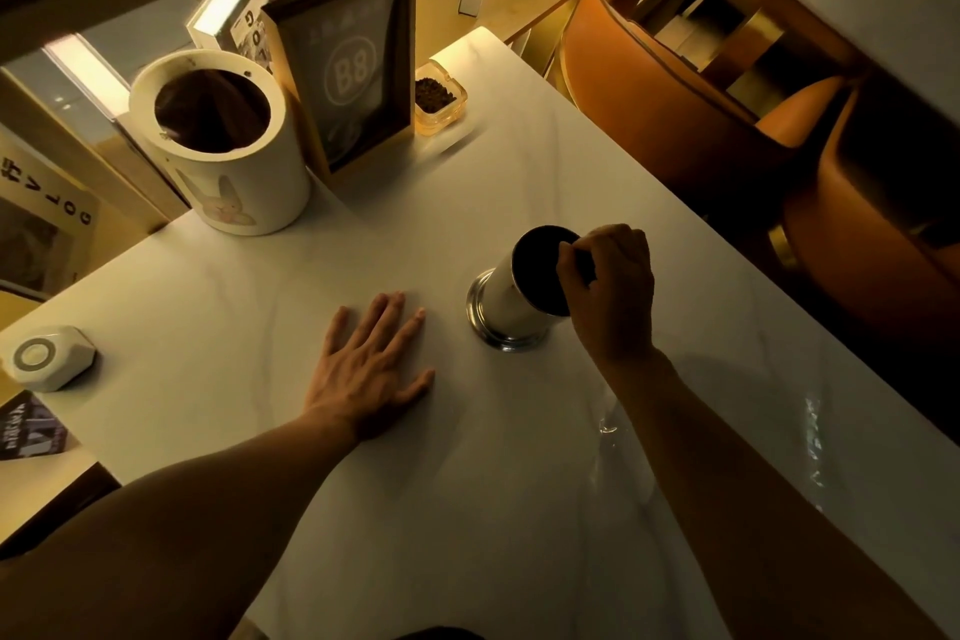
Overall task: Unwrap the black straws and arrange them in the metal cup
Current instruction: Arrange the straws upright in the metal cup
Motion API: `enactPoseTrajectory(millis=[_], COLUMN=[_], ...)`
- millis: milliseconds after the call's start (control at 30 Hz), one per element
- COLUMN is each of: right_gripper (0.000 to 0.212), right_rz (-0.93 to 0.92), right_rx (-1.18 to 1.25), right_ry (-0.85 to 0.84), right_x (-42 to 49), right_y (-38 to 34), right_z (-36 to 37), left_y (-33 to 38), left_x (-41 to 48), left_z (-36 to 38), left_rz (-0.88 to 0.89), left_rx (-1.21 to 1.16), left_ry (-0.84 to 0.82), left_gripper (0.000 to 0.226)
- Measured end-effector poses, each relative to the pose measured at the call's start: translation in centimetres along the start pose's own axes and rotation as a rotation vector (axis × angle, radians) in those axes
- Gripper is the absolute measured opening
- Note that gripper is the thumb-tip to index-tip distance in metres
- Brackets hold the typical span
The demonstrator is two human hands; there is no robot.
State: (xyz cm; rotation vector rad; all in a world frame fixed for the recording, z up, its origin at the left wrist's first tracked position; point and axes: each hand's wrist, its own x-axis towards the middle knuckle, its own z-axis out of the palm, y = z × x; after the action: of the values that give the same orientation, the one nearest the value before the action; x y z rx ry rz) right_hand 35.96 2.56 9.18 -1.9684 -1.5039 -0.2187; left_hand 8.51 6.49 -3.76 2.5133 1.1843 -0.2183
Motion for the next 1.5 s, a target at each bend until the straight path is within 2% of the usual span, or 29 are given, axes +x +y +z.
enactPoseTrajectory(millis=[167,233,367,500,800,1000,1333,1500], right_gripper=[0.018,0.018,0.023,0.026,0.028,0.036,0.056,0.054], right_rz=[0.140,0.165,0.096,0.095,0.223,0.231,0.277,0.387], right_rx=[0.105,0.075,-0.119,-0.111,-0.105,-0.282,-0.250,-0.302], right_ry=[0.129,0.082,-0.044,-0.095,-0.029,-0.063,-0.015,-0.070], right_x=[-0.3,-0.1,0.3,0.3,-0.5,-0.7,-3.9,-8.7], right_y=[-0.6,-1.0,-1.1,-1.3,-3.3,-3.5,-2.3,-0.1], right_z=[0.2,0.2,-0.2,-0.3,0.8,0.3,-4.6,-7.2], left_y=[0.0,0.0,0.2,0.2,-0.2,-0.5,-0.2,1.1], left_x=[0.0,0.0,0.0,-0.1,0.3,0.3,0.3,-0.8], left_z=[0.0,-0.1,-0.3,-0.3,0.5,0.7,-1.2,-3.4], left_rz=[-0.001,0.002,-0.002,0.000,0.014,0.030,0.039,0.032], left_rx=[0.007,0.008,0.001,0.011,-0.006,-0.018,-0.061,-0.178], left_ry=[-0.005,-0.007,0.012,-0.002,0.026,0.029,-0.059,0.020], left_gripper=[0.085,0.085,0.085,0.085,0.085,0.084,0.085,0.079])
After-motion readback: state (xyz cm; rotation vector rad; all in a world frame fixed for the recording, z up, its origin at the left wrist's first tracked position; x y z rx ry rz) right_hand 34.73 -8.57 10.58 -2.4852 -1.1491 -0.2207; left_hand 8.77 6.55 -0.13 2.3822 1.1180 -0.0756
